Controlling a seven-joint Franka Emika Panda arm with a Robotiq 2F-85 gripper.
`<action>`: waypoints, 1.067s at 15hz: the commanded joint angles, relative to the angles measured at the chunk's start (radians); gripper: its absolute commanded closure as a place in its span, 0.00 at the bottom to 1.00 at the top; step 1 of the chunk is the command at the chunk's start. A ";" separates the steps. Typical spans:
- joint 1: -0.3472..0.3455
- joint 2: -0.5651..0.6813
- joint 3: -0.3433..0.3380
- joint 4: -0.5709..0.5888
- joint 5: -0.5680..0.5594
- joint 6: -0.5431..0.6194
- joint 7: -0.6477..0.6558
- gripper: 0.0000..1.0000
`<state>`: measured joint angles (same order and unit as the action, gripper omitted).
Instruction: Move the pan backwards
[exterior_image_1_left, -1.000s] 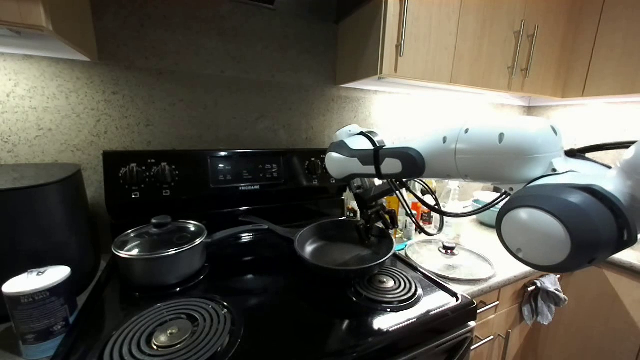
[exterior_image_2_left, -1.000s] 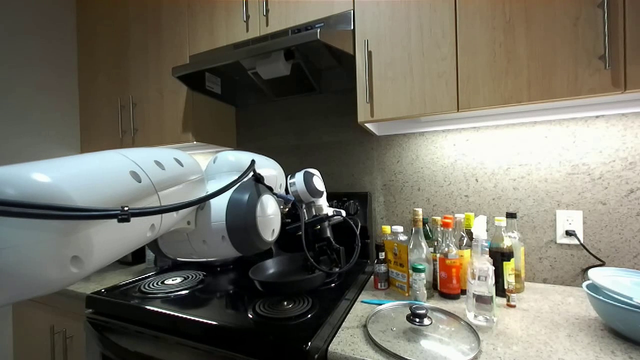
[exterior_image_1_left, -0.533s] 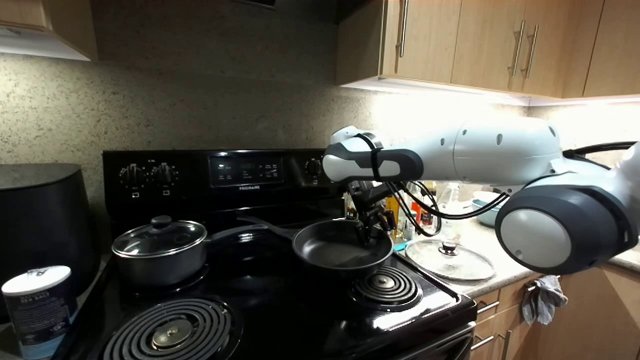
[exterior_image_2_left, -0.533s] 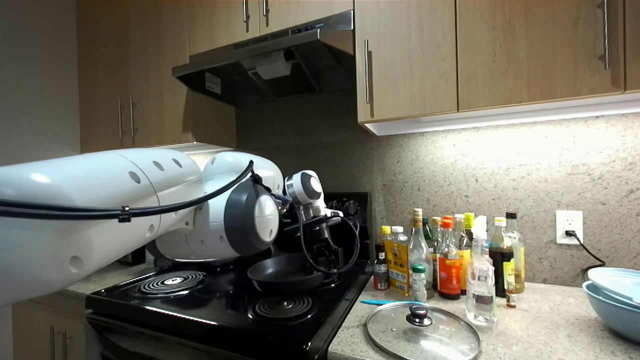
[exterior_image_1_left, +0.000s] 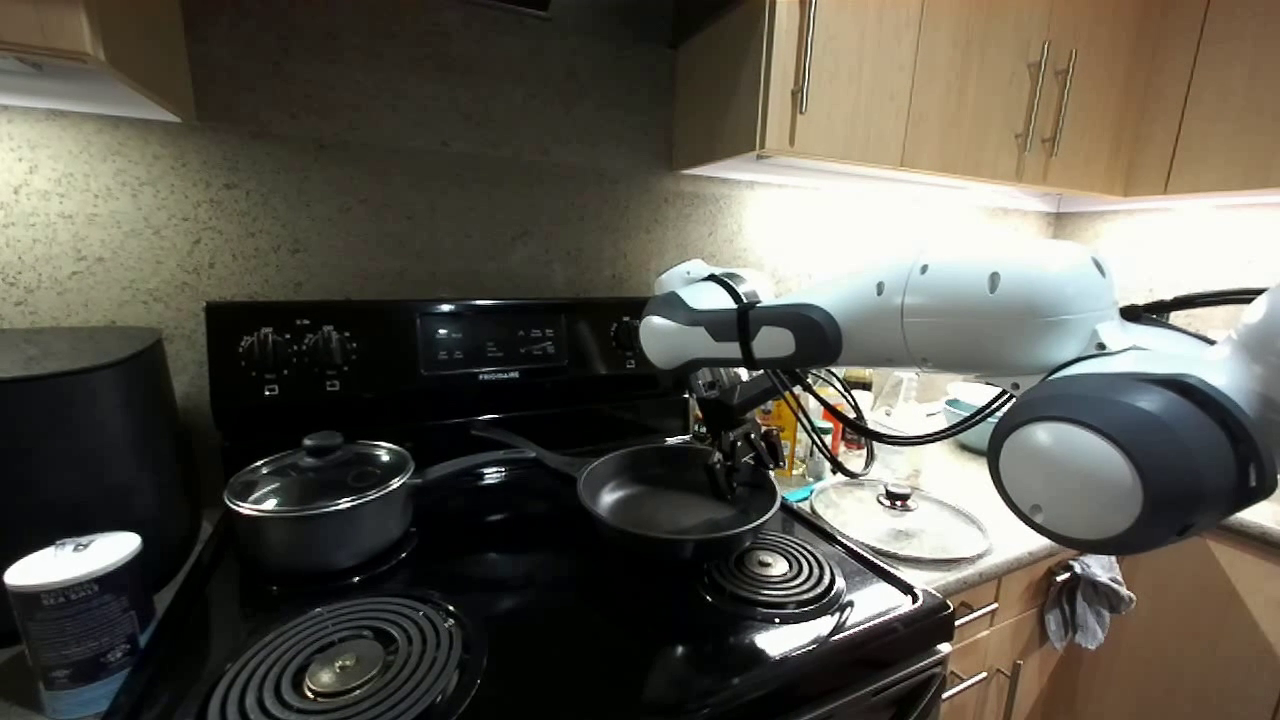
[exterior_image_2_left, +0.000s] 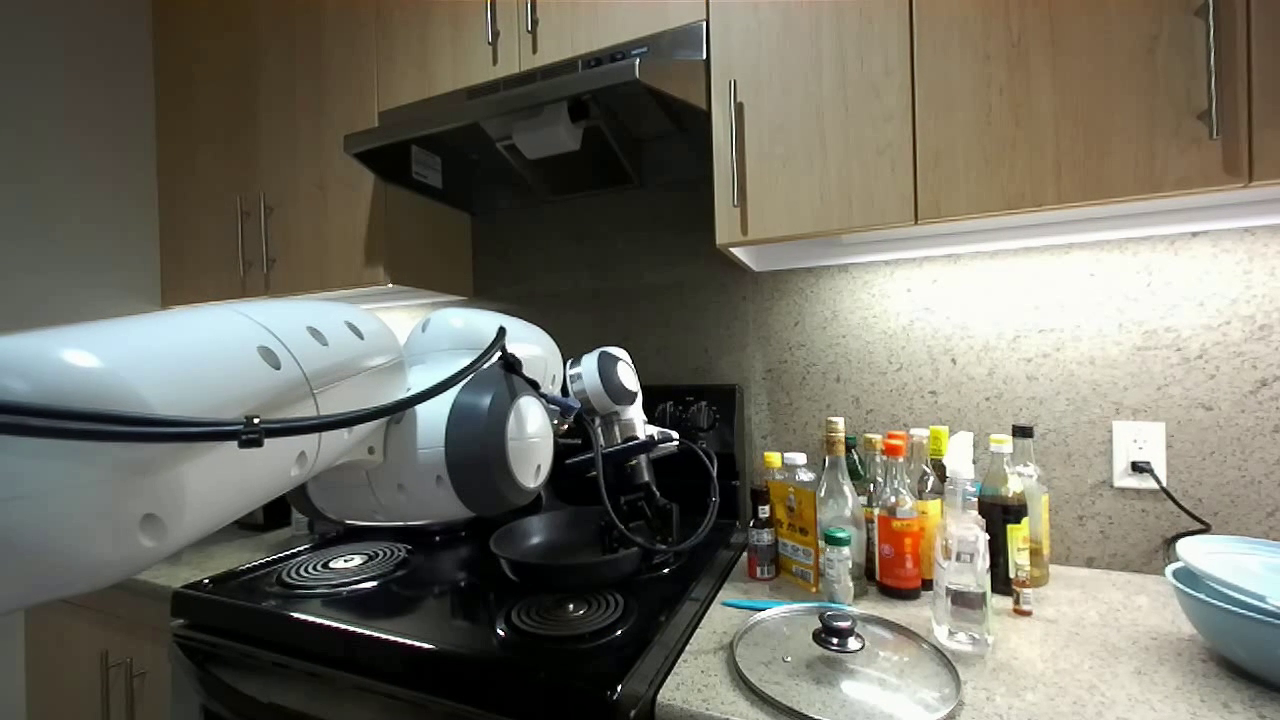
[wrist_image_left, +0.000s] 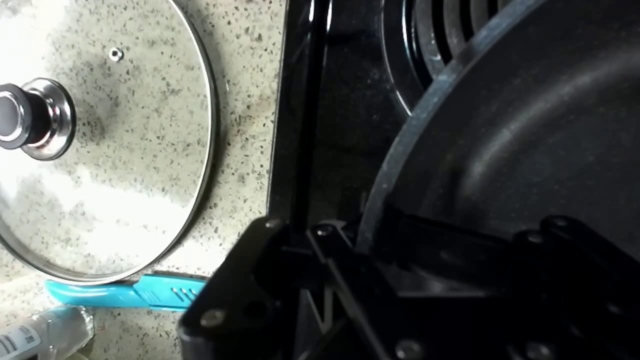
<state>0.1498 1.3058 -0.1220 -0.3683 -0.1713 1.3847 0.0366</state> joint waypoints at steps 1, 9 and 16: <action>-0.005 -0.013 -0.001 -0.015 0.000 0.018 0.050 1.00; -0.009 -0.020 -0.034 -0.001 -0.015 0.076 0.205 1.00; -0.007 -0.011 -0.031 0.011 0.001 0.100 0.192 1.00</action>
<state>0.1427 1.2948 -0.1525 -0.3569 -0.1705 1.4848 0.2289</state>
